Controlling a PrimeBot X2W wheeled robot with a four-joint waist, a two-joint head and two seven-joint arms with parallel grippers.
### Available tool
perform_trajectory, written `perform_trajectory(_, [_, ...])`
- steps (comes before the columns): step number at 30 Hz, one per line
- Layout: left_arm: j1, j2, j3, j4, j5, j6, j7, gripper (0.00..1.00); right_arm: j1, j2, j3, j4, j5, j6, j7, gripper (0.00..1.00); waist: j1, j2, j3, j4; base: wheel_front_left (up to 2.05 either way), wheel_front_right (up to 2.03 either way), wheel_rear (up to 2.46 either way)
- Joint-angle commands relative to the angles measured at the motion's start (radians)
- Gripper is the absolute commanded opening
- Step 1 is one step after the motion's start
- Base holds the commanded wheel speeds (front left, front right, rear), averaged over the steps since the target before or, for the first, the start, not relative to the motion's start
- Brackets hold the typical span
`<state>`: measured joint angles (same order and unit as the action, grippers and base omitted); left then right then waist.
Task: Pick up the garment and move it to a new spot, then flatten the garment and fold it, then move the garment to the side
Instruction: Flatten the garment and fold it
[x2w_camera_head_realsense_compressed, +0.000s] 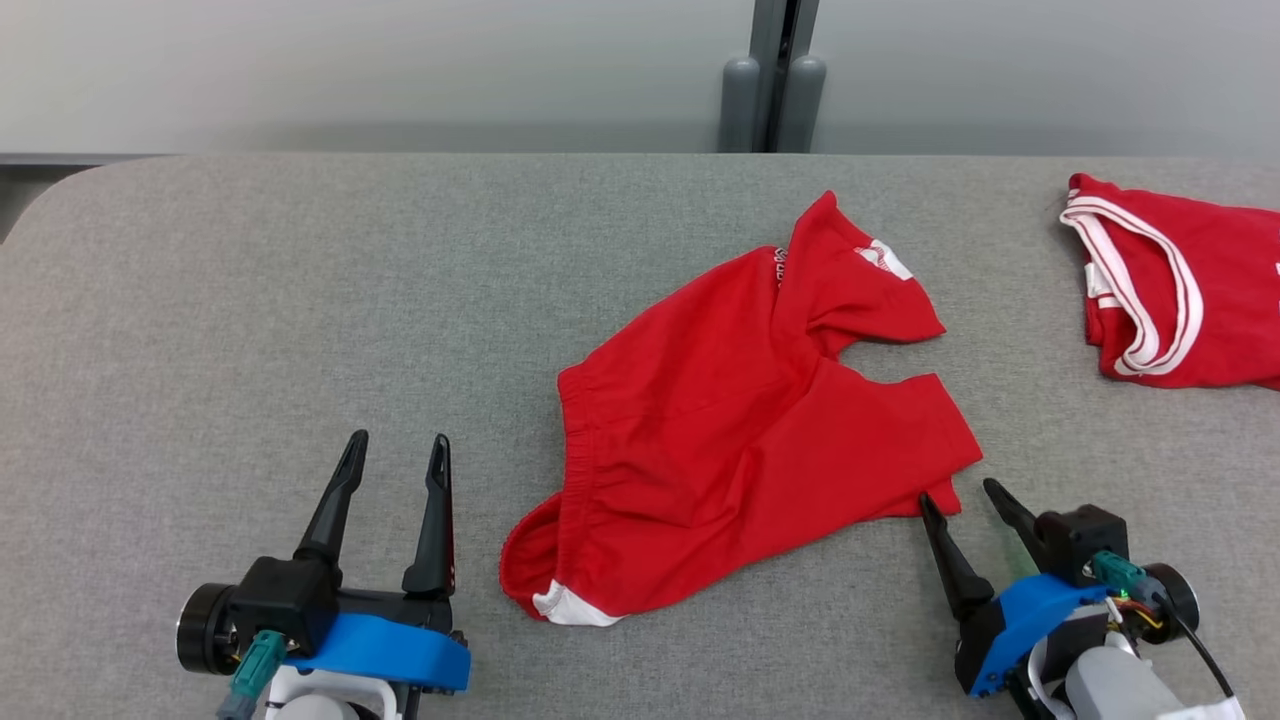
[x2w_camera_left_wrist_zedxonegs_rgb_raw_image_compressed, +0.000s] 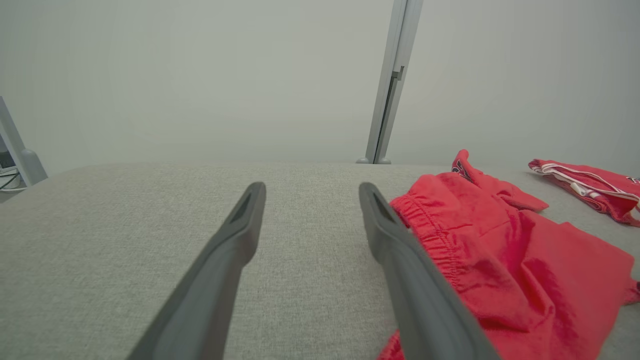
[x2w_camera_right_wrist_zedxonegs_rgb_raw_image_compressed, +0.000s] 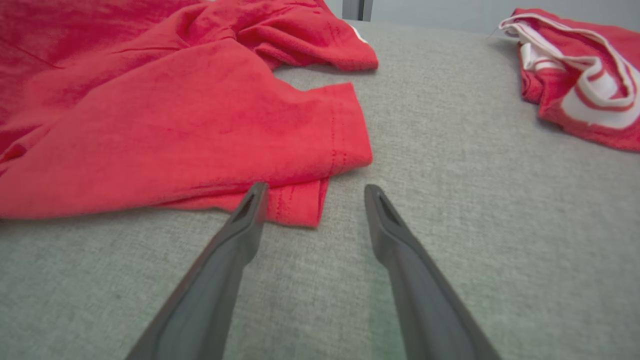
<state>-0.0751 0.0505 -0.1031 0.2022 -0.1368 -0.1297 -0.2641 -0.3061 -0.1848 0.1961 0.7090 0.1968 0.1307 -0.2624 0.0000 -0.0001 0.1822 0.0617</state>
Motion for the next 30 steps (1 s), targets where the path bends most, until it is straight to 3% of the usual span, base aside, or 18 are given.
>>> perform_trajectory(1, [-0.015,0.000,0.003,-0.003,-0.001,-0.001,0.000,1.00,-0.024,-0.003,0.008,0.020,-0.004,0.000,-0.003,1.00,0.0000,0.0001,0.008,0.007,0.00,0.00,0.00])
perform_trajectory(9, [-0.032,0.000,-0.003,0.002,-0.002,-0.001,0.000,1.00,-0.081,0.014,0.057,0.138,-0.005,0.000,0.000,1.00,0.0000,0.0001,0.022,0.025,0.00,0.00,0.00])
perform_trajectory(10, [-0.032,0.000,0.000,0.002,-0.003,-0.001,0.000,1.00,-0.091,0.018,0.069,0.153,0.003,0.000,0.000,0.05,0.0000,0.0001,0.021,0.026,0.00,0.00,0.00])
perform_trajectory(12, [-0.030,0.000,0.001,0.003,-0.003,-0.001,0.000,1.00,-0.093,0.019,0.075,0.161,0.007,0.000,0.000,0.00,0.0000,0.0001,0.019,0.026,0.00,0.00,0.00])
perform_trajectory(18, [-0.004,0.000,0.011,0.003,-0.006,-0.001,0.000,1.00,-0.067,0.009,0.084,0.102,0.037,0.000,-0.001,0.00,0.0000,0.0001,-0.003,0.007,0.00,0.00,0.00])
perform_trajectory(30, [0.032,0.000,0.002,0.007,-0.017,-0.001,0.000,1.00,0.222,-0.041,0.087,-0.288,0.071,0.000,0.002,0.00,0.0000,0.0001,-0.064,-0.037,0.00,0.00,0.00])
